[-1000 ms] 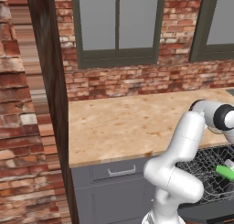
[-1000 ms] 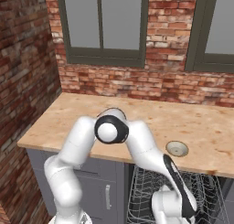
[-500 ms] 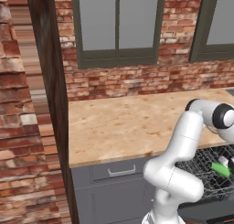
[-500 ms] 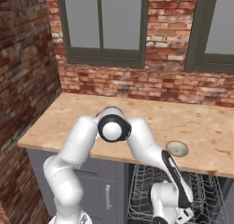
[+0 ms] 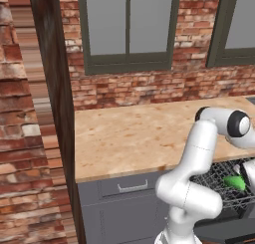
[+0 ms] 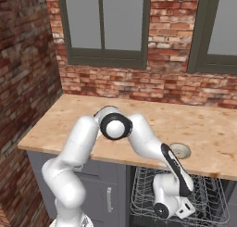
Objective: Pick up the cup and bowl from the counter, place them in the dishwasher, and close the dishwasher door.
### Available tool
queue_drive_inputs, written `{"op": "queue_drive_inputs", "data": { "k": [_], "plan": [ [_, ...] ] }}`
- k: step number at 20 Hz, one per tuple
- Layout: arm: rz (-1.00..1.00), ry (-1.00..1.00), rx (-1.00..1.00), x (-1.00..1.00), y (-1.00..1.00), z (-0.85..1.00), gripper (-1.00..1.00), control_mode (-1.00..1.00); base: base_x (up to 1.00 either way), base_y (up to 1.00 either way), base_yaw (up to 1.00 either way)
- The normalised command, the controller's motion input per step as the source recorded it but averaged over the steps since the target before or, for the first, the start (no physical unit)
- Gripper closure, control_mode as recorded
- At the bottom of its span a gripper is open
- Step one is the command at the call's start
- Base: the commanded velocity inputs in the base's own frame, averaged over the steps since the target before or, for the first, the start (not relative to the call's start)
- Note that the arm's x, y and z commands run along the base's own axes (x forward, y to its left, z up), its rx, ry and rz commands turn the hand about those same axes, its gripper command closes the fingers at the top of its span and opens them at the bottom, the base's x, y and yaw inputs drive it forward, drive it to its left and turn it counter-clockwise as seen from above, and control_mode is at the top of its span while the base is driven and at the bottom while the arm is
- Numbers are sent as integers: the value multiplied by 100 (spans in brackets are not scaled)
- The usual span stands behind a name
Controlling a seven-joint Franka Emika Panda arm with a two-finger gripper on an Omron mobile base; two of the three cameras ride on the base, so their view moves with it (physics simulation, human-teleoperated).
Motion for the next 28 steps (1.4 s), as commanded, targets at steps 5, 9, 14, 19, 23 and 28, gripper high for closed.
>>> {"op": "queue_drive_inputs", "data": {
  "k": [5, 9, 14, 19, 23, 28],
  "plan": [
    [0, -4, 3, -29, -6, -47, -100, -100, 0, 0, 0],
    [0, -7, 2, -89, -10, -79, -100, -100, 0, 0, 0],
    [0, -10, 0, -49, -6, -28, -100, -100, 0, 0, 0],
    [0, -4, 0, 0, 0, 76, -100, -100, 0, 0, 0],
    [0, 1, 3, 0, 0, 57, -100, -100, 0, 0, 0],
    [0, 15, 19, 0, 0, 44, -100, -100, 0, 0, 0]
  ]
}}
